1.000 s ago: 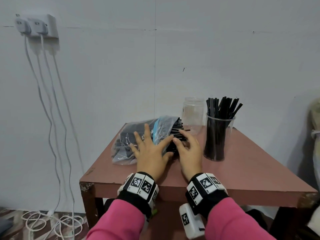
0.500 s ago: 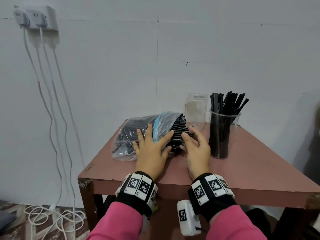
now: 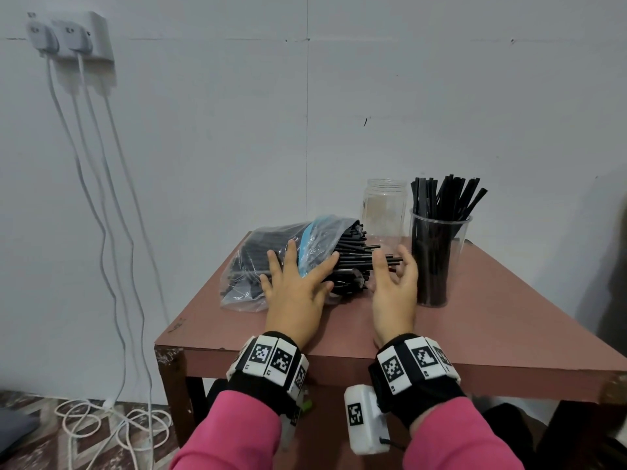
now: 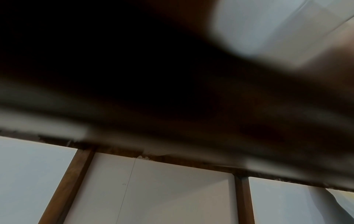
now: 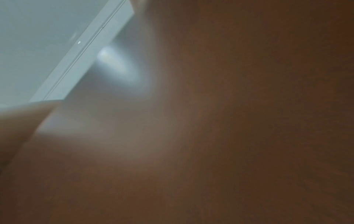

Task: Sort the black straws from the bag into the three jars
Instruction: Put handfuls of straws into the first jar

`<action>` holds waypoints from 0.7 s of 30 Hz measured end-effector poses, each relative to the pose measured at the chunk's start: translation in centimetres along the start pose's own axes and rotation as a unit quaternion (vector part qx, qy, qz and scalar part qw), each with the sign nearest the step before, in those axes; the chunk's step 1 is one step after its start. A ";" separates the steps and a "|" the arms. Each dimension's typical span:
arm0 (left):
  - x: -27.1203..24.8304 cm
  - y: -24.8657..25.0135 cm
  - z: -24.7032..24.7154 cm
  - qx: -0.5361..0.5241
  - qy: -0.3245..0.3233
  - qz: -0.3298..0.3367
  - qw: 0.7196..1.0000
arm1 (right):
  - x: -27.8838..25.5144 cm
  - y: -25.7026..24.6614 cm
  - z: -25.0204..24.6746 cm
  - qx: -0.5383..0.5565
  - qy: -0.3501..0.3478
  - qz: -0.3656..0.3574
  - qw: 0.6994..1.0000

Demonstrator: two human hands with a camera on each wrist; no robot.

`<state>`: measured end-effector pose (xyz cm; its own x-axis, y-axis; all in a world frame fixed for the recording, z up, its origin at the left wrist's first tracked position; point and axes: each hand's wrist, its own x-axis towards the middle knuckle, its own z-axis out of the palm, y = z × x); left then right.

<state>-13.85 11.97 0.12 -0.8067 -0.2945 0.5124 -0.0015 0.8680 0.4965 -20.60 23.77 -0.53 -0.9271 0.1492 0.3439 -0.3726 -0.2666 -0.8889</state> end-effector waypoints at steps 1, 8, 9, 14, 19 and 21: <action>0.0 0.0 0.0 0.001 -0.001 0.001 1.000 | 0.1 0.2 0.1 -0.011 -0.019 0.015 1.000; 0.1 0.0 0.1 0.005 -0.003 -0.001 1.000 | 0.3 -0.4 0.1 0.076 0.064 -0.021 0.995; 0.1 0.0 0.1 0.005 -0.003 -0.001 1.000 | 0.4 -0.3 0.0 0.108 0.073 -0.008 0.991; 0.1 -0.1 0.1 0.006 -0.007 -0.001 1.000 | 0.4 -0.1 0.5 0.136 0.010 0.071 0.988; 0.1 -0.1 0.1 -0.001 -0.006 -0.001 1.000 | 0.5 -1.0 -0.1 0.172 0.076 0.042 0.981; 0.2 0.0 0.1 -0.001 -0.006 0.000 1.000 | 0.3 -1.2 0.2 0.200 0.042 0.065 0.977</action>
<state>-14.02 11.92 0.12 -0.8133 -0.2906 0.5040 -0.0009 0.8670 0.4984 -20.48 23.96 0.68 -0.9671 0.1620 0.1961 -0.2543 -0.6368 -0.7279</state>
